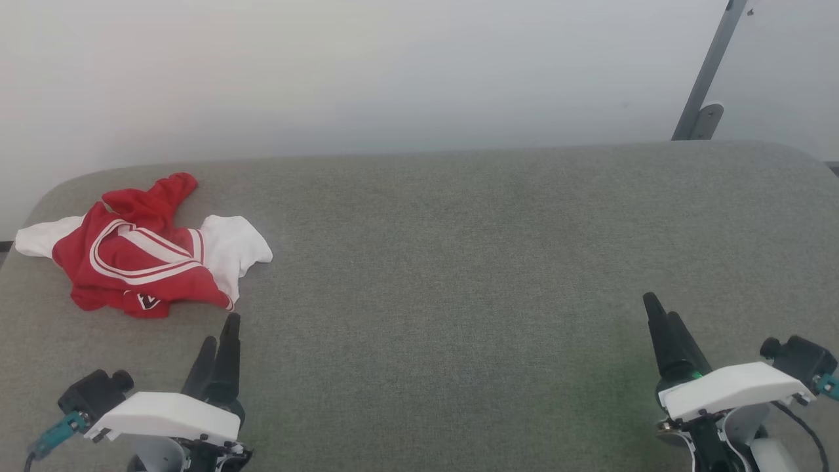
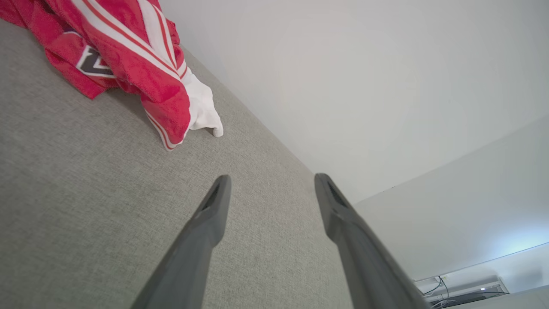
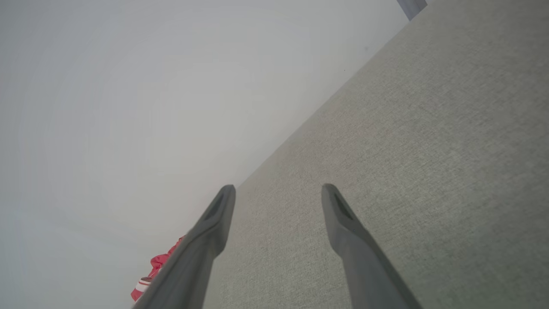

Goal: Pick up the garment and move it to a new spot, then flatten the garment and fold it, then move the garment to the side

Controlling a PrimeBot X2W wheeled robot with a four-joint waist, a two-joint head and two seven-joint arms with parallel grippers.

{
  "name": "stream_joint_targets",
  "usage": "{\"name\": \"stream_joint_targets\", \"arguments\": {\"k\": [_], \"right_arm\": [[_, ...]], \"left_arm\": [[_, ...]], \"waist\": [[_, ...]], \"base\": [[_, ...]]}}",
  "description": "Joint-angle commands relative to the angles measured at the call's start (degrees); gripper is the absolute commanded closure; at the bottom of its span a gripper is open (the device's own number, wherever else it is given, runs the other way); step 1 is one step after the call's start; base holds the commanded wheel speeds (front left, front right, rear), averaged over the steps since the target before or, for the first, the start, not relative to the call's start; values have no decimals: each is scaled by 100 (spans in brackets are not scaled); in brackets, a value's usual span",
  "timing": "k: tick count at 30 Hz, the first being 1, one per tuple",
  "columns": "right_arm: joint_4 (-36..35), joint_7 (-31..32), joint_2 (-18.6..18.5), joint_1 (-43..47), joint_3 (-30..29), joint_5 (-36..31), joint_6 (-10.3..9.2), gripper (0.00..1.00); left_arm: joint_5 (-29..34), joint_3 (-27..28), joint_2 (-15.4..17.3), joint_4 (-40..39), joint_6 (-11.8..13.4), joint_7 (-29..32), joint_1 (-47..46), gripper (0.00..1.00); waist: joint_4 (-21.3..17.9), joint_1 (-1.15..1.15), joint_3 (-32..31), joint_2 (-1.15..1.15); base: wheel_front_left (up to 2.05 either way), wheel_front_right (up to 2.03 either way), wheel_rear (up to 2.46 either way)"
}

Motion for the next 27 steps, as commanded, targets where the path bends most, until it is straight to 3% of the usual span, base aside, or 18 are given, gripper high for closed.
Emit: {"name": "stream_joint_targets", "arguments": {"k": [1, 27], "right_arm": [[-48, -82, -72, -177, 35, -253, 3, 0], [-94, -520, -201, -173, 13, -2077, 3, 0]], "left_arm": [[274, 17, 73, -123, -30, -72, -138, 0], [2222, 329, 39, -341, -273, -512, 85, 0]], "waist": [[0, 0, -4, 0], [-7, 0, -26, 0]], "base": [[0, 0, 0], [0, 0, 0]]}}
